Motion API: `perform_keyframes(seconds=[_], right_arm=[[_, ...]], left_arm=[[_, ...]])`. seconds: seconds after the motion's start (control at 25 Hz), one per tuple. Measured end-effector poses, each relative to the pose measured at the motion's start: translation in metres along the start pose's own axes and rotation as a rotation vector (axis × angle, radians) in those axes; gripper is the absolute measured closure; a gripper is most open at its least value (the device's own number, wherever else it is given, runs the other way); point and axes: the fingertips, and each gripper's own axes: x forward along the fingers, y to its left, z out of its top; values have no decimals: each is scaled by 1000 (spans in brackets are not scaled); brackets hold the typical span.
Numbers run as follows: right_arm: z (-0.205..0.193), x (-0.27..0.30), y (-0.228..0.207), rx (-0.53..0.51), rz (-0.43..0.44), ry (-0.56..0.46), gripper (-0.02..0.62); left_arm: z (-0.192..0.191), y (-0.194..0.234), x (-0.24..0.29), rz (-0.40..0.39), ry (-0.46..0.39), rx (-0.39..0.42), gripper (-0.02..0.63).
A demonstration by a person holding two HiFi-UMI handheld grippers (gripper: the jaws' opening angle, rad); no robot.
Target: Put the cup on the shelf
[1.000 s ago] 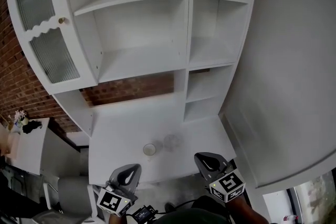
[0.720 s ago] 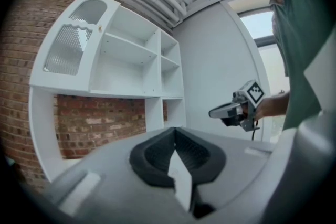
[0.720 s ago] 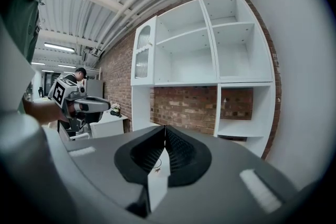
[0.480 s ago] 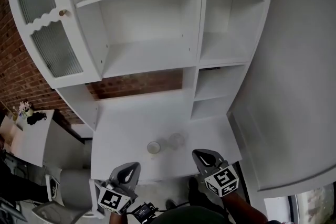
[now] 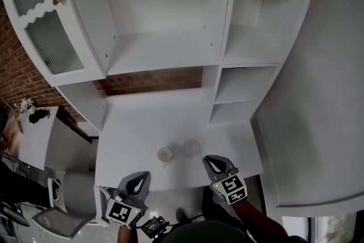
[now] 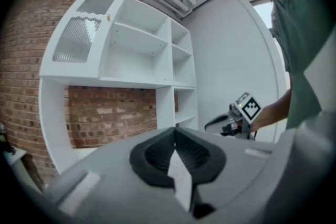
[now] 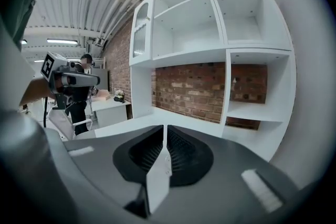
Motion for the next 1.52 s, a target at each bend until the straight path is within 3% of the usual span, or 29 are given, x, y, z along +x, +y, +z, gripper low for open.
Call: perform_keyframes(seconds=[1.52], right_arm=[[-174,115,-21,89,6,303,486]], left_arm=[[-116,28,52,18,179,-58,604]])
